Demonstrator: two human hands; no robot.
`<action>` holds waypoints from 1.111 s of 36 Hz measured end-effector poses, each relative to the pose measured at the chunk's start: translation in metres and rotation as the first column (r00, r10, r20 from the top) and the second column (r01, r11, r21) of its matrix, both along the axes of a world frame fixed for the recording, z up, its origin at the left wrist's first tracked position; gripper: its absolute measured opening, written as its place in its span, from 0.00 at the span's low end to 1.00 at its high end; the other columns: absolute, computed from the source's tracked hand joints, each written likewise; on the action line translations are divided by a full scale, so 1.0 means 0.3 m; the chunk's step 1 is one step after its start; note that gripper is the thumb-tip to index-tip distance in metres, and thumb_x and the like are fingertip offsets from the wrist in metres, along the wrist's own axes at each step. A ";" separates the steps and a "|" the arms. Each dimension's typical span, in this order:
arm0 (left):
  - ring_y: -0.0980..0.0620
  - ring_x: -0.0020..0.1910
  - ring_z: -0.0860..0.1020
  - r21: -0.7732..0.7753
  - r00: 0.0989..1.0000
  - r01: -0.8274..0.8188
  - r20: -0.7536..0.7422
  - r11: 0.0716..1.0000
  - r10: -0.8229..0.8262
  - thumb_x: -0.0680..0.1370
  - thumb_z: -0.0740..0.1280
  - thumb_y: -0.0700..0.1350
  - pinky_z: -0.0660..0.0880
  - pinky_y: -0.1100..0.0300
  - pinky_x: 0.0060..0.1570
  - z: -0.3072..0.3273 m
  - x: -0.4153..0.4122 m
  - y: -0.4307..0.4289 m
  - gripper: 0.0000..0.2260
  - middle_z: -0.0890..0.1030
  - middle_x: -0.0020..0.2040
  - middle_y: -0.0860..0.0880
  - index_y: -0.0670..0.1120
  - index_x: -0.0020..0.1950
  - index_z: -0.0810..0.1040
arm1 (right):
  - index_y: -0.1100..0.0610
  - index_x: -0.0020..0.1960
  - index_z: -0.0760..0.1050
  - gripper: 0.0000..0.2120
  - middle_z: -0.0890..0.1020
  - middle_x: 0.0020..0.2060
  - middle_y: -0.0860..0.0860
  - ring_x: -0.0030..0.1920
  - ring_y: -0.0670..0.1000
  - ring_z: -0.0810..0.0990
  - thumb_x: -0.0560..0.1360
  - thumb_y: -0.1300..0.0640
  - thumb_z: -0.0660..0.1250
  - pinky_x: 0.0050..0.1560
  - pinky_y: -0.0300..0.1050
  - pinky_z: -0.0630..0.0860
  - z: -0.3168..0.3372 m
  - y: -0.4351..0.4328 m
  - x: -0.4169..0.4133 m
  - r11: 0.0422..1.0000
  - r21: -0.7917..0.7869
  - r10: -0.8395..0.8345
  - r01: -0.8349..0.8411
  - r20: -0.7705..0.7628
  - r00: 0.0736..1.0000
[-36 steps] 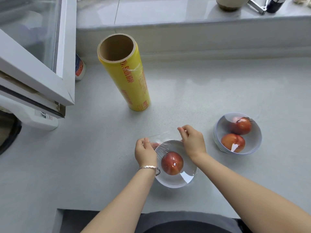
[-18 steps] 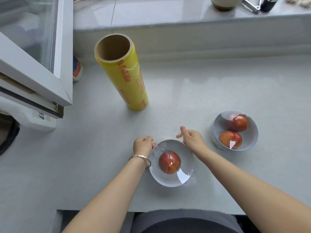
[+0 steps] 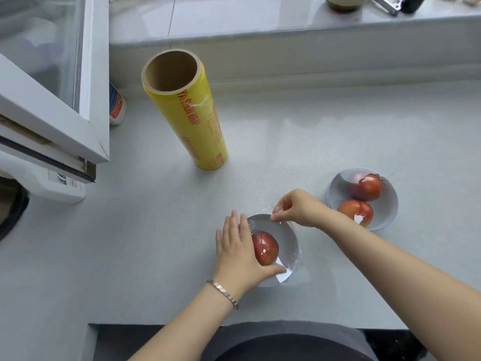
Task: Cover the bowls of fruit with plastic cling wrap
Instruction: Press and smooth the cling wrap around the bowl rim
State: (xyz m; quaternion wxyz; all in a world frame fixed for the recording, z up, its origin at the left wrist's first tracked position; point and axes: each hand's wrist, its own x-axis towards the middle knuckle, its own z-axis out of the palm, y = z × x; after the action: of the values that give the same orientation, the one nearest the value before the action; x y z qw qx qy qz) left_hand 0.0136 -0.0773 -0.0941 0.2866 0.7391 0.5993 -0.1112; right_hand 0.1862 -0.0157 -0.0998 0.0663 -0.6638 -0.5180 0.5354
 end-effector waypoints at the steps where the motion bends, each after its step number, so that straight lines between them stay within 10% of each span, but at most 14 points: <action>1: 0.47 0.75 0.34 -0.027 1.000 -0.019 -0.022 0.999 0.018 0.60 0.68 0.72 0.37 0.48 0.72 -0.005 0.003 -0.016 0.61 0.34 0.76 0.45 0.43 0.75 0.35 | 0.56 0.36 0.78 0.05 0.78 0.29 0.47 0.30 0.44 0.71 0.68 0.57 0.73 0.31 0.35 0.66 0.005 0.000 0.000 1.000 0.006 0.013 -0.013 0.012 1.000; 8: 0.48 0.64 0.19 0.044 0.999 0.007 -0.043 0.999 -0.006 0.50 0.59 0.76 0.25 0.45 0.64 -0.039 0.002 -0.069 0.63 0.22 0.67 0.45 0.48 0.60 0.16 | 0.51 0.29 0.73 0.12 0.74 0.26 0.45 0.28 0.44 0.69 0.68 0.54 0.73 0.31 0.38 0.64 0.032 -0.007 -0.008 0.999 0.021 0.048 -0.050 0.087 0.995; 18: 0.43 0.73 0.30 0.005 0.994 0.091 -0.055 0.996 -0.090 0.58 0.69 0.72 0.34 0.44 0.72 -0.030 0.055 -0.025 0.66 0.32 0.75 0.45 0.42 0.69 0.24 | 0.58 0.41 0.80 0.10 0.72 0.31 0.52 0.31 0.50 0.65 0.71 0.50 0.69 0.30 0.40 0.61 0.086 0.010 0.013 0.970 -0.216 0.148 -0.114 0.151 0.977; 27: 0.49 0.72 0.31 0.097 0.995 0.076 0.053 0.992 -0.081 0.56 0.71 0.70 0.34 0.49 0.71 -0.050 0.050 -0.031 0.63 0.37 0.76 0.45 0.50 0.65 0.25 | 0.52 0.27 0.76 0.18 0.67 0.12 0.48 0.23 0.46 0.65 0.72 0.45 0.68 0.24 0.34 0.61 0.007 -0.031 -0.053 0.988 0.026 -0.155 0.153 0.141 0.978; 34: 0.44 0.67 0.60 0.206 0.999 0.044 0.010 0.978 -0.047 0.47 0.51 0.78 0.69 0.41 0.61 -0.090 0.045 -0.034 0.63 0.70 0.68 0.39 0.37 0.71 0.56 | 0.54 0.30 0.78 0.14 0.76 0.25 0.48 0.29 0.42 0.70 0.74 0.52 0.67 0.32 0.36 0.65 -0.061 -0.072 -0.045 0.923 0.183 -0.328 0.338 -0.086 0.941; 40: 0.44 0.64 0.63 0.210 0.997 0.072 -0.022 0.975 -0.069 0.46 0.50 0.78 0.73 0.43 0.58 -0.093 0.047 -0.032 0.63 0.72 0.66 0.40 0.36 0.70 0.59 | 0.62 0.33 0.79 0.16 0.76 0.19 0.37 0.25 0.34 0.73 0.75 0.54 0.66 0.30 0.28 0.66 -0.091 -0.075 -0.041 0.872 0.205 -0.423 0.445 -0.144 0.895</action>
State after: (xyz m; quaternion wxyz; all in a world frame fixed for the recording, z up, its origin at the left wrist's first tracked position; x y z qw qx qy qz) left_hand 0.0277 -0.0869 -0.1219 0.1982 0.7852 0.5833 -0.0627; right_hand 0.1738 -0.0380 -0.1270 0.2867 -0.7245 -0.4111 0.4733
